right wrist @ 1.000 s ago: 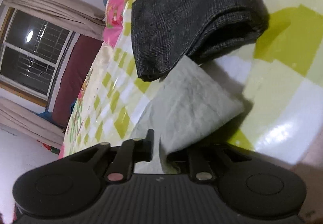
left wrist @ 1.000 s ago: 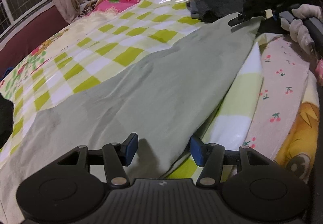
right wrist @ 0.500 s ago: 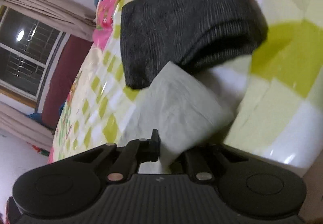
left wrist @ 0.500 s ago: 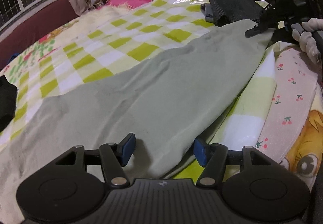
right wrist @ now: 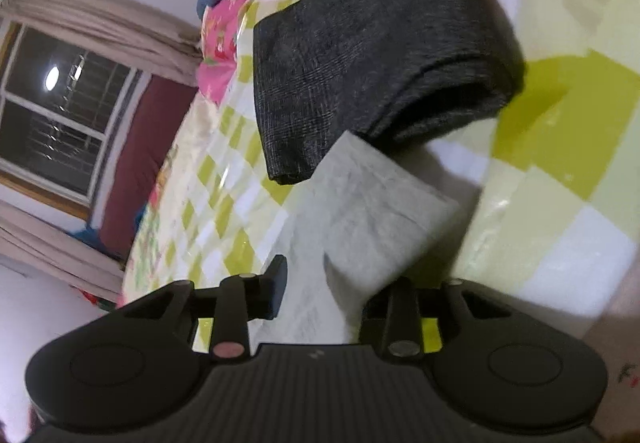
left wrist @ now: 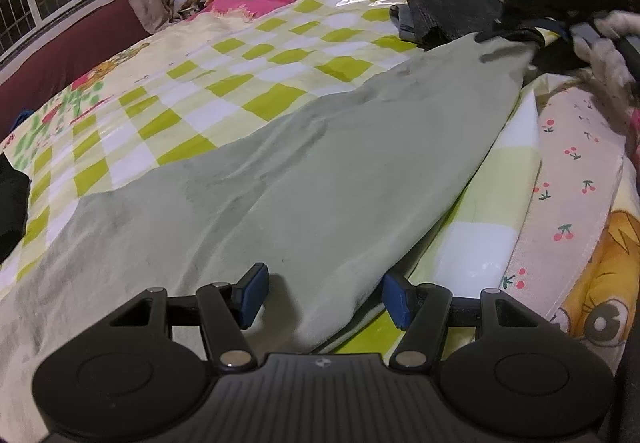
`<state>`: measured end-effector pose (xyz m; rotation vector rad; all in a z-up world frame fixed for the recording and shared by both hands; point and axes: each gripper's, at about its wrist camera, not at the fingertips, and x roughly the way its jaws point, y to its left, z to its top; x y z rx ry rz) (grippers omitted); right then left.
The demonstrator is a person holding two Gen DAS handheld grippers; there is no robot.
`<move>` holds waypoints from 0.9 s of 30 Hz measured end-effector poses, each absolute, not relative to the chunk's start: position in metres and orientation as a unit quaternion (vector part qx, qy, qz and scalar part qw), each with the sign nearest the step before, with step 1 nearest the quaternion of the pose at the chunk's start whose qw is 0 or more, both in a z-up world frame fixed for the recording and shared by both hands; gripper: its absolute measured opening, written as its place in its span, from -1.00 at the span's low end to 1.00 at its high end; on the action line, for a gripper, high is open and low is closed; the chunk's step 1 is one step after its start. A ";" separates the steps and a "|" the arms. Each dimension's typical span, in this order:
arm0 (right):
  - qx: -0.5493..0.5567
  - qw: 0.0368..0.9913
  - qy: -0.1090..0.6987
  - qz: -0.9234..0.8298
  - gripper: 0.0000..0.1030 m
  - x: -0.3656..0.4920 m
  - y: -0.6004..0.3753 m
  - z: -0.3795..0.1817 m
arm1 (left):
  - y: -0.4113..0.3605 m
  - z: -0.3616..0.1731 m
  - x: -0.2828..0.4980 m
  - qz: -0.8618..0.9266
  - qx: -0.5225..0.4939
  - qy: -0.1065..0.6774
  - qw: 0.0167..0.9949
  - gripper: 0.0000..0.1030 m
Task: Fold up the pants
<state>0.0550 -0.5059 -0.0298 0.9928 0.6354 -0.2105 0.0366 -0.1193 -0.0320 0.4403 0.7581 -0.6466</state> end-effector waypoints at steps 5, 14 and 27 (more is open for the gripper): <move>0.417 0.849 0.309 -0.099 -0.84 0.069 -0.500 -0.007 | -0.119 -0.032 0.037 -0.308 0.211 0.361 0.854 0.44; 0.382 0.864 0.314 -0.093 -0.85 0.076 -0.494 0.007 | -0.120 -0.034 0.038 -0.310 0.209 0.362 0.854 0.44; 0.382 0.876 0.289 -0.053 -0.90 0.069 -0.454 0.046 | -0.113 -0.024 0.034 -0.328 0.176 0.341 0.863 0.44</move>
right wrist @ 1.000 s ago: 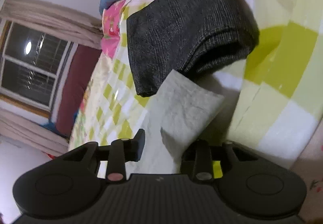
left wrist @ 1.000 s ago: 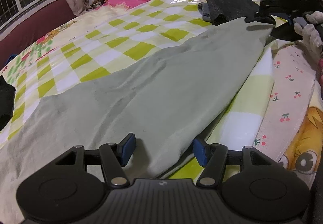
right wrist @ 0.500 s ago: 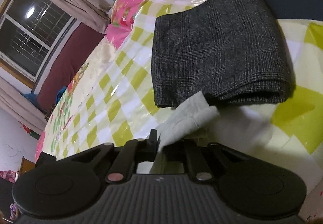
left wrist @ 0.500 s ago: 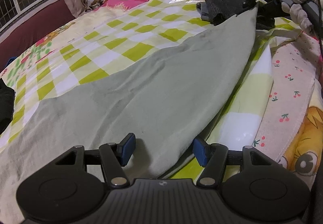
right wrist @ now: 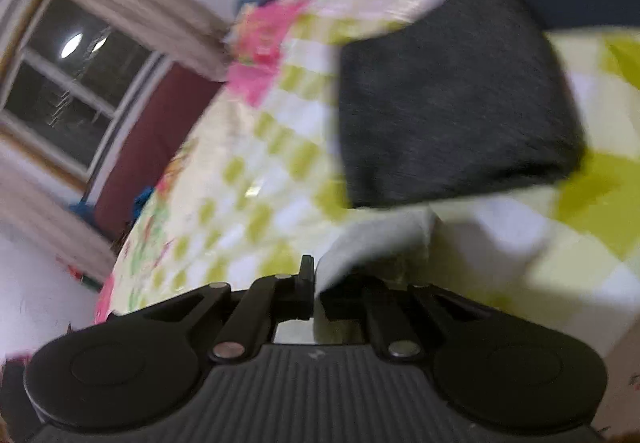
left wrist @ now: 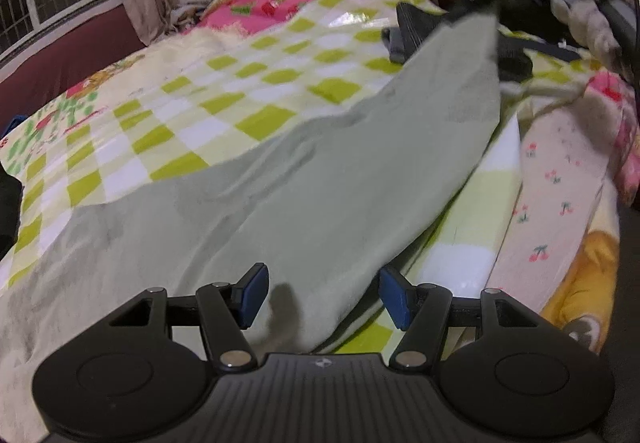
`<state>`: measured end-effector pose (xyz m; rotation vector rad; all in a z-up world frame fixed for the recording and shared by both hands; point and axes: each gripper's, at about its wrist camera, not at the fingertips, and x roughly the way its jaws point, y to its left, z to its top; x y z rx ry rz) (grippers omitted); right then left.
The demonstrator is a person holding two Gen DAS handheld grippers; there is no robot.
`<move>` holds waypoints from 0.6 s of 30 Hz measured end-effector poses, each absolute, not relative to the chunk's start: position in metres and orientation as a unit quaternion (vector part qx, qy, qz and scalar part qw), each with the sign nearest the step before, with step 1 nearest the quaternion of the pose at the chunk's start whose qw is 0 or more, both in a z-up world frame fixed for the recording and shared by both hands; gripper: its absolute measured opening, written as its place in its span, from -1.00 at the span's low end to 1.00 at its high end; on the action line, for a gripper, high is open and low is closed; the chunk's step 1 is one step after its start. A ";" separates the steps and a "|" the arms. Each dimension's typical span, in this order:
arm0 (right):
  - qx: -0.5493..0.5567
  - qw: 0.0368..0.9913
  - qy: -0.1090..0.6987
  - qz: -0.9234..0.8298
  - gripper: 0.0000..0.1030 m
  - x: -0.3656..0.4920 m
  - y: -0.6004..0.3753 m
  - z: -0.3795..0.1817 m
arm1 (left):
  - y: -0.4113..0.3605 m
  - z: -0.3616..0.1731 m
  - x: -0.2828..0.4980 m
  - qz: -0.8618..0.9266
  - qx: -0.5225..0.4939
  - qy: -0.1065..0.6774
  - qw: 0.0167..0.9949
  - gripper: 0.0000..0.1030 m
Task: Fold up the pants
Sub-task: 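Grasp the pants edge with the right tool and fold it over the waistband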
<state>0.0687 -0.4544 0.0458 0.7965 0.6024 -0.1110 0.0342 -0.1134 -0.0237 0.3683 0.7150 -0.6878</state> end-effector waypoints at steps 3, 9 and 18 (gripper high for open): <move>0.323 0.899 0.296 0.016 -0.90 0.096 -0.393 0.079 | -0.095 -0.016 0.037 -0.310 0.159 0.338 0.874 0.44; 0.223 0.896 0.339 0.182 -0.90 0.154 -0.226 0.099 | -0.028 -0.004 0.044 -0.236 0.138 0.332 0.903 0.44; 0.025 0.845 0.421 0.328 -0.90 0.157 0.006 0.047 | 0.076 -0.015 0.048 -0.132 0.056 0.357 0.923 0.44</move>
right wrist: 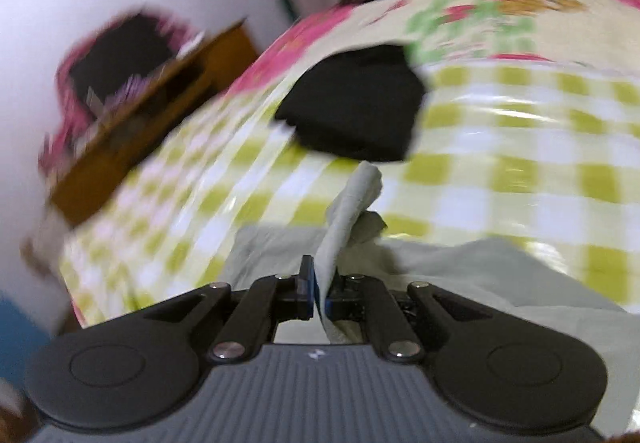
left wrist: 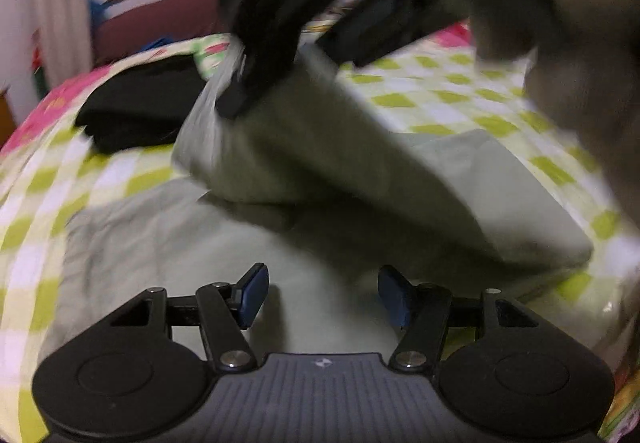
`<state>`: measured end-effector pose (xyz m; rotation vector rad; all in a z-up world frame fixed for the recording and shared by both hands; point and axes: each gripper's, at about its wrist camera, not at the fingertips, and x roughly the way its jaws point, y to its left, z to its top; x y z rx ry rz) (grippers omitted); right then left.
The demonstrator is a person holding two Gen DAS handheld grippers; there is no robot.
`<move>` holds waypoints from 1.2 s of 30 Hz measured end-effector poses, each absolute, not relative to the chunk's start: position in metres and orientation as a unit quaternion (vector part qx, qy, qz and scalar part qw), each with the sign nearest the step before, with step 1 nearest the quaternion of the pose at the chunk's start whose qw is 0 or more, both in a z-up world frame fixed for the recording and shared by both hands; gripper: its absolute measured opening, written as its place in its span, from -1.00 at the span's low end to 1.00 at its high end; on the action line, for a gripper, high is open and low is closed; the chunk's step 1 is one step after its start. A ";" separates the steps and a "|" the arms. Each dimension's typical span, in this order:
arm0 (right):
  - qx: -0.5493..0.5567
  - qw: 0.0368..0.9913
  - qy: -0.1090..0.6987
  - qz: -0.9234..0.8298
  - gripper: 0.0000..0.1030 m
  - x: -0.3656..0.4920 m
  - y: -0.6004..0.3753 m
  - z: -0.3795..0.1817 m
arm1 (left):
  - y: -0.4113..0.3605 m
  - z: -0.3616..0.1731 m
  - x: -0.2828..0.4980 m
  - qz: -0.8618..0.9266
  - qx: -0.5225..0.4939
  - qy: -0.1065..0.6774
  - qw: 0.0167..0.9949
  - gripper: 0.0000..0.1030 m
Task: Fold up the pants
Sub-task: 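Grasp the pants edge with the right tool and fold it over the waistband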
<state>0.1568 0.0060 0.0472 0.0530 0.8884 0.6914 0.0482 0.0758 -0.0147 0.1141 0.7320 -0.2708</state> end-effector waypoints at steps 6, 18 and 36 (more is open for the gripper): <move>-0.016 0.823 0.457 0.338 -0.90 0.150 0.059 0.018 | 0.114 -0.015 0.048 -0.118 -0.031 0.351 0.929 0.44; -0.048 0.829 0.418 0.370 -0.92 0.147 0.113 0.038 | 0.160 -0.006 0.020 -0.083 -0.059 0.310 0.945 0.44; -0.057 0.812 0.436 0.382 -0.24 0.123 0.063 0.038 | 0.192 -0.008 -0.039 -0.010 -0.004 0.331 0.944 0.44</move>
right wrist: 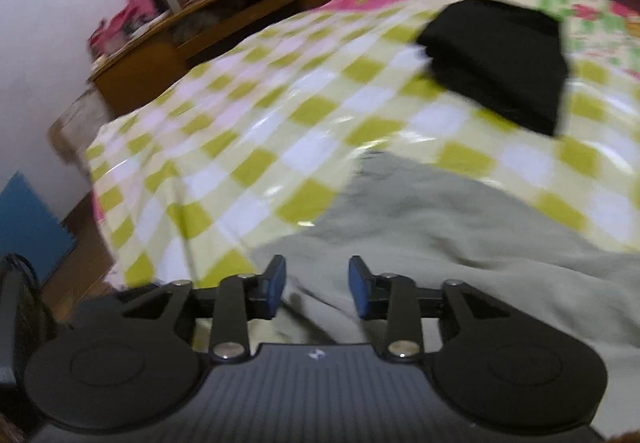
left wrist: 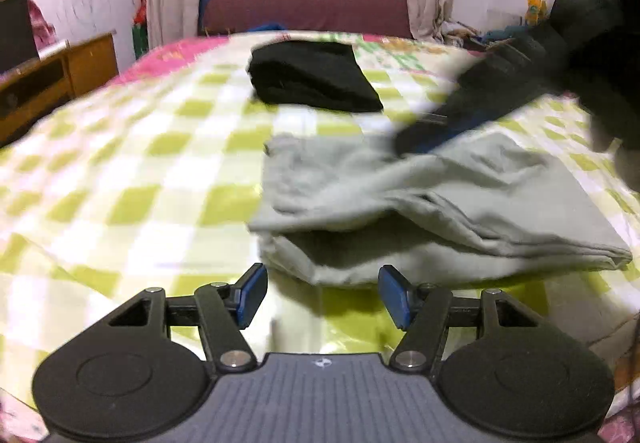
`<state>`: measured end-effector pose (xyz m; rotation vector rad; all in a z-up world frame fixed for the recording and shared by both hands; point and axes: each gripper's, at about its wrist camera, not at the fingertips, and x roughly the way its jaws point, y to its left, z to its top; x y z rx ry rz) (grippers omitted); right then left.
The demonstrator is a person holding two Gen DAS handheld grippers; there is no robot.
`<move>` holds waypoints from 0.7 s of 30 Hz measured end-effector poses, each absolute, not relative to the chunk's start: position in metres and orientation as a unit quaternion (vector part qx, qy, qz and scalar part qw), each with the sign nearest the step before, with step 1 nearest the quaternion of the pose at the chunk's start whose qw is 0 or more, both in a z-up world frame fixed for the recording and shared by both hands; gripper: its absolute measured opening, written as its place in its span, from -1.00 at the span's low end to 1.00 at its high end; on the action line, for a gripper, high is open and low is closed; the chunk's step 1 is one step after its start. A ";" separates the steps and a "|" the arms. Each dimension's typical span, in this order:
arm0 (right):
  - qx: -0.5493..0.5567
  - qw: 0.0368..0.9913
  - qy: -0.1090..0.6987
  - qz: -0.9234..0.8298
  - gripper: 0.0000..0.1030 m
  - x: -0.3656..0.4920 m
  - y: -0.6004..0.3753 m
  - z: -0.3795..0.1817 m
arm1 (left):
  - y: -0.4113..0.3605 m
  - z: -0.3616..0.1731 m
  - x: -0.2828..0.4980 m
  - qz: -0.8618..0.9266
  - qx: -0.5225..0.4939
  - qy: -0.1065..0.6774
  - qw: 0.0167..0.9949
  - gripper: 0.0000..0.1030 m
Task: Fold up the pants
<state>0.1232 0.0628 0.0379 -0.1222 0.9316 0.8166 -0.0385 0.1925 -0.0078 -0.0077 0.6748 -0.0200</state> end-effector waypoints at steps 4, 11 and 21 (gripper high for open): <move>-0.047 0.856 0.441 0.267 -0.21 0.136 -0.015 0.039 | 0.201 0.014 -0.028 -0.005 -0.004 0.301 0.954 0.54; -0.009 0.884 0.446 0.140 -0.13 0.157 -0.117 0.013 | 0.182 0.030 0.001 -0.028 0.005 0.278 0.960 0.58; 0.119 0.852 0.486 0.153 -0.45 0.181 -0.161 -0.034 | 0.122 0.009 0.043 -0.074 0.076 0.326 0.939 0.58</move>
